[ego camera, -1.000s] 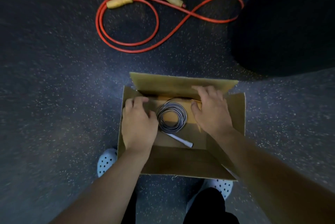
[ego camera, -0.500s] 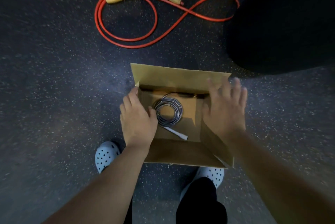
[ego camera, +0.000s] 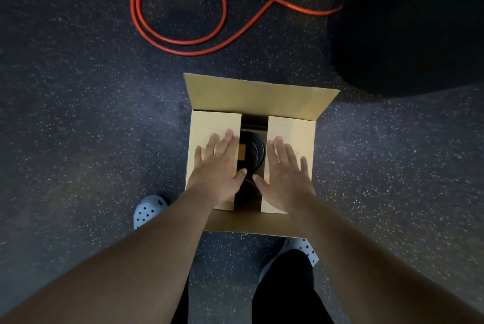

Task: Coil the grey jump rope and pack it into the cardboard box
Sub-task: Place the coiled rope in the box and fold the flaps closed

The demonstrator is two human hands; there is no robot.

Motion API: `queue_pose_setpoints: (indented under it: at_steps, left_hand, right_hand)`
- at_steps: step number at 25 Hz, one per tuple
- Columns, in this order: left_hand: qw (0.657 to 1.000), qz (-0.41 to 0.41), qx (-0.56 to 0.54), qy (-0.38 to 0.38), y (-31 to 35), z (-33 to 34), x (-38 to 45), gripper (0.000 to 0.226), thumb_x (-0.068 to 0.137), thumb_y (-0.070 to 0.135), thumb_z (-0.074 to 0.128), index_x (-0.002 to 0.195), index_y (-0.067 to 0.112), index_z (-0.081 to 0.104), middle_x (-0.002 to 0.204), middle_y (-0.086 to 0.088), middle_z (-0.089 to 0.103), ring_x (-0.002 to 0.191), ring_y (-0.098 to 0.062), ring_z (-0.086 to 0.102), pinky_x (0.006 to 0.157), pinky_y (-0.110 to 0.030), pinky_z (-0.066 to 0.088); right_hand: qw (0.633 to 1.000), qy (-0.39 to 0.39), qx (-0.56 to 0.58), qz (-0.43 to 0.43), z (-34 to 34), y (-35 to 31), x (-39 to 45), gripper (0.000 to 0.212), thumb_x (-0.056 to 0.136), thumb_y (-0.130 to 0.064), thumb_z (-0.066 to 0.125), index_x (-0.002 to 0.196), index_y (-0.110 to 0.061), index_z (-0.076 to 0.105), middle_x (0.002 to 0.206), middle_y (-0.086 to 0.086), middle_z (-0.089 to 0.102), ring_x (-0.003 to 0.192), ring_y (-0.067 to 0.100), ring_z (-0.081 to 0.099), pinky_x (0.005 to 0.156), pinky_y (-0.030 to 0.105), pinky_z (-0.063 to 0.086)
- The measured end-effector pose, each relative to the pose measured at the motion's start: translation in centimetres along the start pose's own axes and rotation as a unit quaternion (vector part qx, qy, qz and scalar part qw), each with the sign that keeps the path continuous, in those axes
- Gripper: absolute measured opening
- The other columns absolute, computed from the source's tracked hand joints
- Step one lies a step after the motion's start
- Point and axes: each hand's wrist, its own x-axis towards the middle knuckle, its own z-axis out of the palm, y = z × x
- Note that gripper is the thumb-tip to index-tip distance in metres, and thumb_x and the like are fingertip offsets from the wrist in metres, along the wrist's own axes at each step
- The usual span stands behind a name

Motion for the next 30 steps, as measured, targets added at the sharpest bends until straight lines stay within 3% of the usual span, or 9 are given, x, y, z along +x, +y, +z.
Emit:
queue_pose_setpoints:
  at_steps: [8,13,16,18,19,21,24,27,30]
  left_hand:
    - [0.997,0.014,0.074,-0.019,-1.2,4.6,1.6,0.094,0.095,0.062,0.037,0.158,0.017,-0.017,0.162,-0.003,-0.035,0.149,-0.034,-0.029,0.119,-0.065,-0.003]
    - [0.998,0.053,-0.012,-0.010,-1.0,0.5,-1.4,0.086,0.094,0.071,0.026,0.160,0.025,-0.004,0.168,0.002,-0.019,0.154,-0.025,-0.017,0.123,-0.056,-0.001]
    - [0.988,0.108,-0.051,-0.099,-1.1,-2.1,-4.8,0.103,0.078,0.088,0.036,0.159,0.036,0.000,0.169,0.008,-0.006,0.154,-0.017,-0.009,0.124,-0.052,0.001]
    - [0.972,0.172,0.001,-0.159,-1.0,-2.3,-6.6,0.112,0.069,0.091,0.048,0.157,0.041,0.001,0.169,0.009,-0.001,0.154,-0.015,-0.007,0.124,-0.054,0.000]
    - [0.964,0.210,0.051,-0.158,-0.8,-1.8,-7.1,0.108,0.071,0.086,0.052,0.157,0.040,0.004,0.168,0.008,0.003,0.154,-0.017,-0.005,0.123,-0.055,-0.002]
    - [0.950,0.266,0.139,-0.087,-0.5,-0.6,-6.8,0.086,0.086,0.068,0.054,0.156,0.032,0.019,0.165,0.000,0.021,0.153,-0.023,0.009,0.123,-0.054,-0.004]
    - [0.961,0.205,0.176,0.064,-0.1,-0.2,-6.2,0.080,0.089,0.063,0.054,0.154,0.021,0.032,0.159,-0.007,0.036,0.149,-0.030,0.025,0.122,-0.058,0.006]
    - [0.969,0.105,0.151,0.166,0.0,0.0,-6.0,0.108,0.081,0.072,0.056,0.161,0.016,0.009,0.169,-0.013,0.007,0.154,-0.039,0.005,0.119,-0.065,0.007]
    - [0.978,0.013,0.111,0.176,0.7,-0.6,-3.9,0.103,0.086,0.067,0.047,0.161,0.018,-0.004,0.168,-0.010,-0.015,0.153,-0.041,-0.009,0.119,-0.065,-0.004]
  right_hand:
    - [0.998,0.000,-0.067,-0.021,3.6,1.6,2.0,0.084,0.102,-0.057,0.033,0.162,-0.020,-0.012,0.169,0.010,-0.028,0.156,0.030,-0.024,0.127,0.055,-0.005]
    - [0.997,0.046,0.022,-0.056,-1.0,0.1,0.0,0.072,0.105,-0.044,0.041,0.164,-0.020,0.009,0.174,0.010,0.002,0.160,0.029,0.004,0.128,0.049,0.012]
    - [0.974,0.211,-0.014,-0.085,-5.9,-0.9,0.2,0.054,0.103,-0.032,0.046,0.154,-0.015,0.038,0.159,0.016,0.039,0.143,0.037,0.041,0.116,0.049,0.035]
    - [0.945,0.314,-0.054,-0.073,-9.0,-1.5,1.1,0.054,0.097,-0.028,0.051,0.148,-0.013,0.043,0.150,0.018,0.046,0.134,0.041,0.046,0.111,0.053,0.038]
    - [0.943,0.320,-0.068,-0.062,-10.2,-1.8,1.7,0.059,0.095,-0.030,0.053,0.150,-0.014,0.040,0.150,0.019,0.046,0.137,0.043,0.044,0.114,0.056,0.034]
    - [0.955,0.281,-0.084,-0.043,-11.0,-2.0,2.7,0.059,0.096,-0.037,0.050,0.151,-0.016,0.040,0.144,0.018,0.052,0.136,0.043,0.045,0.119,0.060,0.028]
    - [0.964,0.252,-0.065,-0.058,-10.3,-2.0,2.2,0.041,0.099,-0.038,0.046,0.134,-0.017,0.051,0.124,0.014,0.060,0.114,0.037,0.056,0.106,0.053,0.041]
    - [0.967,0.236,-0.031,-0.094,-8.0,-1.4,-0.2,0.033,0.101,-0.035,0.046,0.127,-0.018,0.057,0.120,0.011,0.060,0.108,0.033,0.057,0.094,0.049,0.047]
    - [0.979,0.147,-0.060,-0.125,-4.4,0.0,-2.2,0.041,0.101,-0.040,0.044,0.135,-0.021,0.057,0.128,0.009,0.058,0.113,0.031,0.055,0.095,0.049,0.048]
